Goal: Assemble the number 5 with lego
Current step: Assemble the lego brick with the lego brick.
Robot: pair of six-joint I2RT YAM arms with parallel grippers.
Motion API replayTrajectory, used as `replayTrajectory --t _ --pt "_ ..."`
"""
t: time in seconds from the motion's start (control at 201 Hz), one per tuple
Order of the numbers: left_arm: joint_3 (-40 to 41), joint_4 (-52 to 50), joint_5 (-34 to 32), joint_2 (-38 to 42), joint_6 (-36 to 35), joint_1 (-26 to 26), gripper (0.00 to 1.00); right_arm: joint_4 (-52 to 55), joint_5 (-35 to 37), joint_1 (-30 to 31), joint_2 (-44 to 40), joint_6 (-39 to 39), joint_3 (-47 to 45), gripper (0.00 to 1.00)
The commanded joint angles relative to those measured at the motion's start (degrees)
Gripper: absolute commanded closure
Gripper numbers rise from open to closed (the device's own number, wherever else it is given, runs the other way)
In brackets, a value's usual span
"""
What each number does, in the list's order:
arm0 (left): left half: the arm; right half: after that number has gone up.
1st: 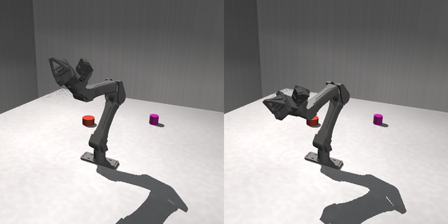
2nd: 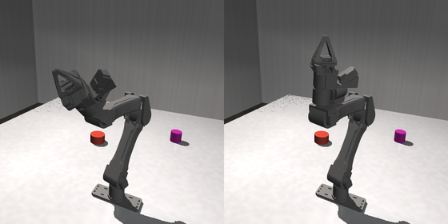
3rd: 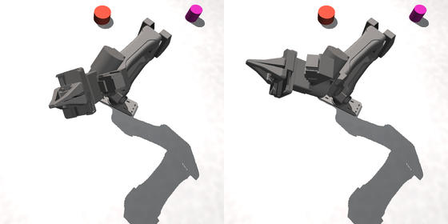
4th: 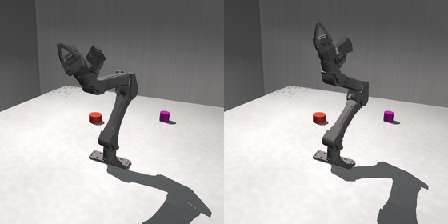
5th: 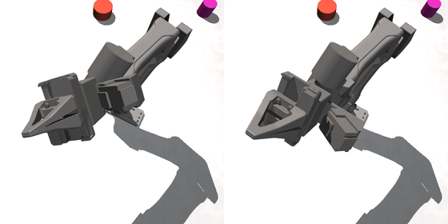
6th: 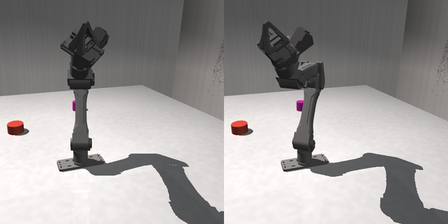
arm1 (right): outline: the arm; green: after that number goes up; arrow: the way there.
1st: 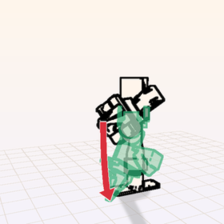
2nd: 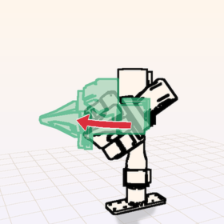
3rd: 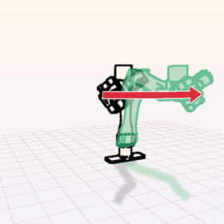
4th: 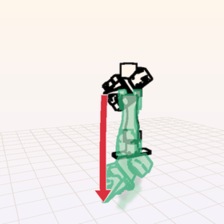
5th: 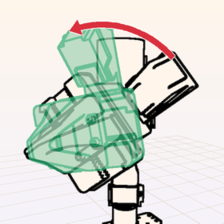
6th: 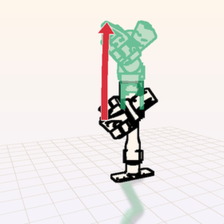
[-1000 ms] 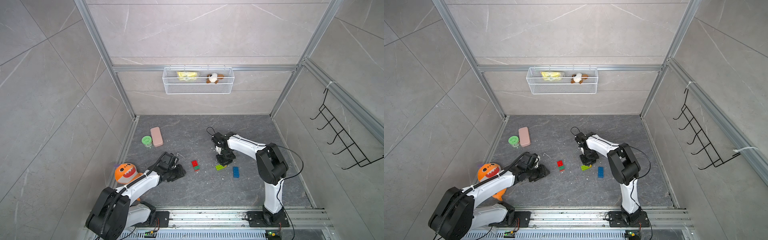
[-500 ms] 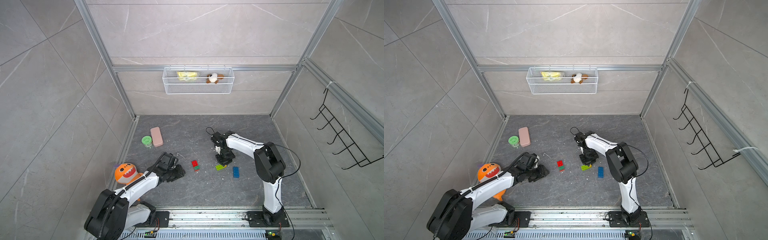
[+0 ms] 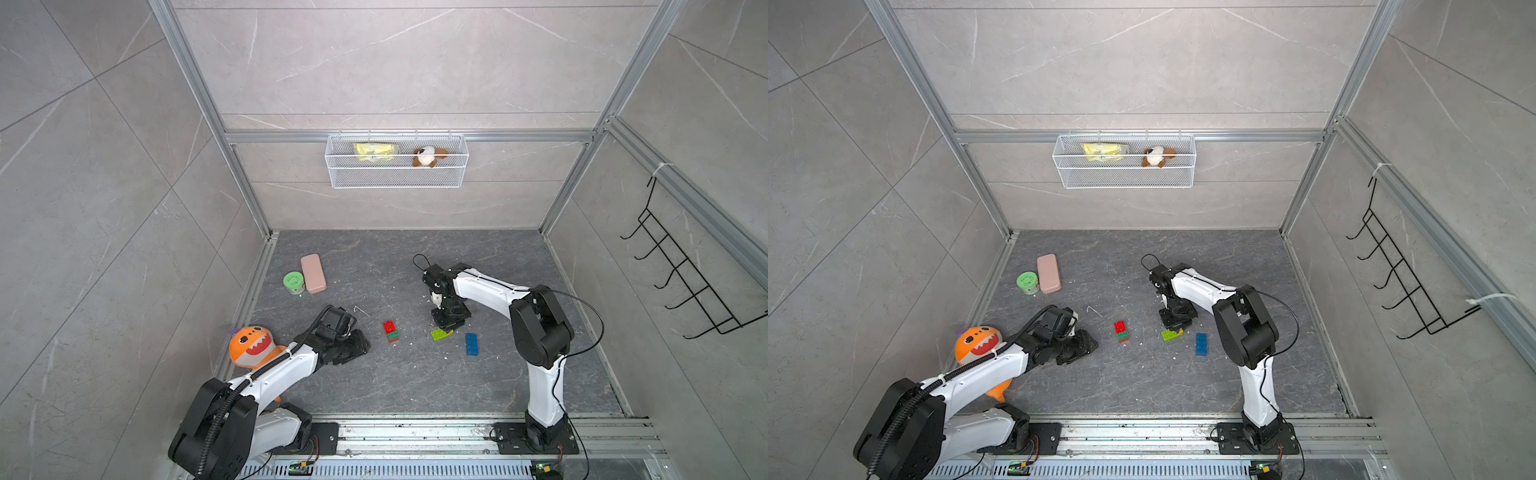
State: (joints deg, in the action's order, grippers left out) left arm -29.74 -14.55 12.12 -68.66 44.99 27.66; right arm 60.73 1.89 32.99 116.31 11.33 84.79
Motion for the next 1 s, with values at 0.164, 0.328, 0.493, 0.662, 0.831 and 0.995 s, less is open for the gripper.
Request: replayTrajectory --t 0.164,0.328,0.493,0.662,0.831,0.995 --pt "-0.1 0.3 -0.1 0.2 0.5 0.2 0.52 -2.0 -2.5 0.7 5.6 3.0 -5.4 0.85" --pt "0.4 0.2 -0.3 0.8 0.6 0.2 0.53 -3.0 -2.9 0.8 5.4 4.3 -6.1 0.86" --pt "0.5 0.1 -0.3 1.1 0.5 0.2 0.53 -4.7 -5.4 0.7 4.9 8.4 -6.4 0.84" --pt "0.5 0.2 -0.3 1.2 0.5 0.2 0.53 -6.1 -6.8 0.8 3.5 14.5 -6.5 0.79" --pt "0.7 0.1 -0.2 1.3 0.4 0.1 0.53 -7.1 -7.9 0.8 1.9 16.8 -7.2 0.65" --pt "0.6 0.0 -0.1 1.2 0.2 0.1 0.53 -7.7 -8.2 0.8 1.4 17.2 -7.2 0.62"
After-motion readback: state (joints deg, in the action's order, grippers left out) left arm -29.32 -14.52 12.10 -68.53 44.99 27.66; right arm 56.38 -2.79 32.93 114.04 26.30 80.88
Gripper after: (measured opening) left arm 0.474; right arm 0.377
